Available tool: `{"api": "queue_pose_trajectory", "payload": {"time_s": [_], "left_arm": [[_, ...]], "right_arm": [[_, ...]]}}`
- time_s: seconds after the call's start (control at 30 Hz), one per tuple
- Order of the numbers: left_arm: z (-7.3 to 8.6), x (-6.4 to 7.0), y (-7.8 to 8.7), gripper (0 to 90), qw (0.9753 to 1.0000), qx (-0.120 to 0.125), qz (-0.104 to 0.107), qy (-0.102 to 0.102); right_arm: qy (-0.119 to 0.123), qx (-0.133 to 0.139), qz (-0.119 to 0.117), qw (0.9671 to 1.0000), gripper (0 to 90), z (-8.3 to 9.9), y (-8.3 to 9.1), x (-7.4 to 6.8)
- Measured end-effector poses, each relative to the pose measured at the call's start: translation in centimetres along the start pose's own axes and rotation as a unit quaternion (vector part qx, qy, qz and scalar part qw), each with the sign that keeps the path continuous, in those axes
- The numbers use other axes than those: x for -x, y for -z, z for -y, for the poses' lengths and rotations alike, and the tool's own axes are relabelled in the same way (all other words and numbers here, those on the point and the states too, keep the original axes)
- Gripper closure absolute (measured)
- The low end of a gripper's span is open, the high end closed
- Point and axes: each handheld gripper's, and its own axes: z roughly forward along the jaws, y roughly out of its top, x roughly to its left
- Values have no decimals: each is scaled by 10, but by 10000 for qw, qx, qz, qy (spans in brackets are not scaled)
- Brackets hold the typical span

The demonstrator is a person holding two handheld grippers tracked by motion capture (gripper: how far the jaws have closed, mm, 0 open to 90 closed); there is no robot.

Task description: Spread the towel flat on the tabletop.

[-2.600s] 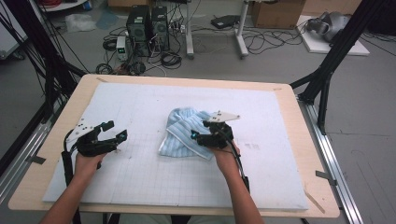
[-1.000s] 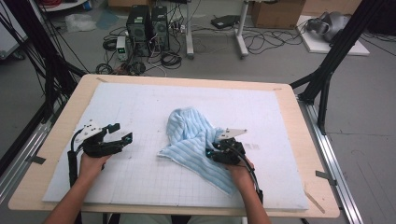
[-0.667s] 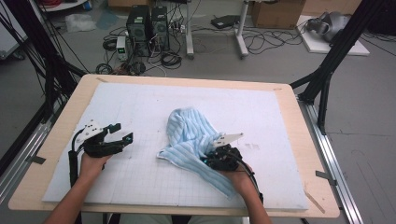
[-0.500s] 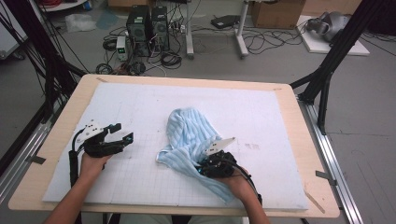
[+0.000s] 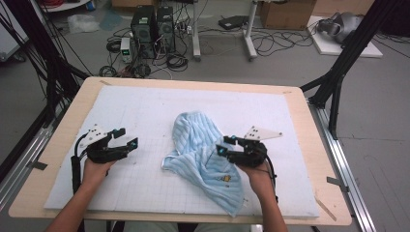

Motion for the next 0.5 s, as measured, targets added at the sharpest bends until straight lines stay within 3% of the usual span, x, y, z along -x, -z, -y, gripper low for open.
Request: {"api": "queue_pose_trajectory", "payload": {"time_s": [0.07,0.1,0.17,0.2,0.27,0.37,0.4,0.43,0.47,0.5], "left_arm": [[0,0,0,286,10000,4,14,-23],[0,0,0,286,10000,3,8,-27],[0,0,0,286,10000,12,-5,-3],[0,0,0,286,10000,2,-1,1],[0,0,0,286,10000,-13,9,-18],[0,0,0,286,10000,-12,16,-4],[0,0,0,286,10000,-8,17,-4],[0,-1,0,286,10000,1,8,-4],[0,-1,0,286,10000,9,3,5],[0,-1,0,286,10000,1,5,11]], "right_arm": [[-144,-33,477,9988,528,-2,-4,17],[-291,-168,825,9960,553,-4,-15,32],[-361,-244,924,9948,561,-4,-21,37],[-468,-368,1032,9929,561,-4,-32,44],[-446,-676,1212,9893,561,-2,-50,51],[-503,-1275,1255,9826,563,7,-81,58],[-503,-1275,1255,9826,563,7,-81,58],[-510,-1427,1244,9806,571,9,-86,58],[-487,-1432,1255,9805,575,11,-87,56],[-447,-1450,1033,9830,691,11,-86,54]]}}
